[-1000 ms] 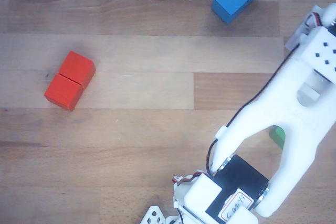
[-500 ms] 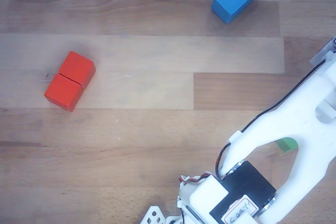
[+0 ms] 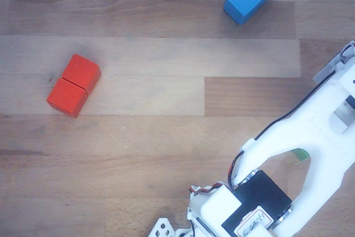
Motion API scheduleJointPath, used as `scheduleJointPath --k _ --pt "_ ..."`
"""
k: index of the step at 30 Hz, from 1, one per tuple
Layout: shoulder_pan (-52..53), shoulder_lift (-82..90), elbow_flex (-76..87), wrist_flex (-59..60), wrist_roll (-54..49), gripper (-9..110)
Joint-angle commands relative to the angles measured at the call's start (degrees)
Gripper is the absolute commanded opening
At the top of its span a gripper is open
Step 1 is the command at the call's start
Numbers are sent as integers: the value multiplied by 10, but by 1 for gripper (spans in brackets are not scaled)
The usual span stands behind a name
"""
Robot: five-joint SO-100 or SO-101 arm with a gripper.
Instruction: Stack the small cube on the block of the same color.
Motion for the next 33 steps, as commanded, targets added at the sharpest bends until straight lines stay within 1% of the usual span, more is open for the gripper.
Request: scheduleJointPath --k 1,10,22,24,28,33 --pt "9 14 7 -40 -5 7" --pt "10 14 38 -77 -5 7" --pt "10 14 40 -68 -6 7" --pt "10 14 40 -68 -24 8" --pt "11 14 40 -67 -72 14" --pt "31 14 40 -67 -80 26"
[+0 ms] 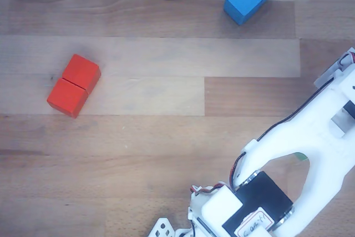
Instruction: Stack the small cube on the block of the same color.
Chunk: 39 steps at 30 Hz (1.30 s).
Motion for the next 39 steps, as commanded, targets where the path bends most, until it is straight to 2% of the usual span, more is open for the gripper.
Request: scheduleJointPath --k 1,7,16,32,39 --pt "19 14 -3 5 -7 28" --pt "15 15 -3 5 -11 36" --pt "-25 24 -5 5 -13 36" --pt "-232 28 -8 -1 -5 36" --pt "-323 99 -4 -7 -4 36"
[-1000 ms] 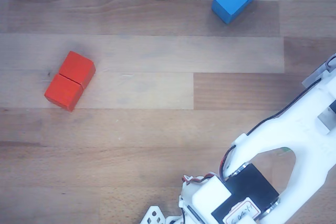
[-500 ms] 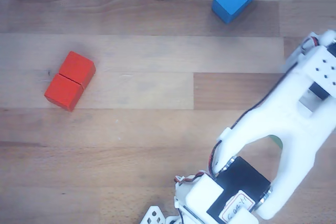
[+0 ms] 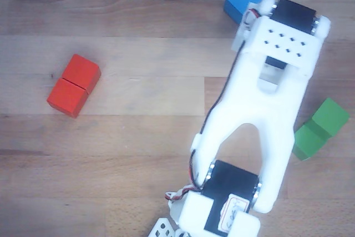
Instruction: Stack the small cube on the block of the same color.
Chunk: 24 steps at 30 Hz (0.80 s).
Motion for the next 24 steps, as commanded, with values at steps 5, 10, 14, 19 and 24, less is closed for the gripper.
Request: scheduleJointPath --k 5,10,14,19,24 --pt "-104 114 4 -8 10 36" --pt "-144 184 82 -60 88 36" --pt "-152 261 192 -156 131 36" --pt "-152 373 348 -269 137 36" --pt "-151 501 477 -333 137 36"
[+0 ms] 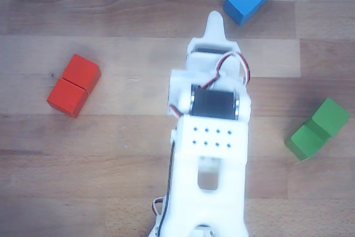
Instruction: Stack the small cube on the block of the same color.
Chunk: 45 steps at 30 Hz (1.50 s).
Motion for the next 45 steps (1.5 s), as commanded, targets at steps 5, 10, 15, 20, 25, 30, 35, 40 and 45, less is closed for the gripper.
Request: scheduleJointPath --k 5,10,15,20,25,30,35,40,45 --pt "-5 223 128 -51 4 36" --pt "-5 310 173 -15 6 36" --pt "-3 418 201 72 10 36" --pt "-3 540 247 166 10 36" --pt "-4 631 255 244 4 36" --pt "-5 631 254 259 2 36" --pt "-5 631 254 259 2 33" --pt "-15 631 254 259 -8 21" --pt "-18 631 254 259 -17 8"
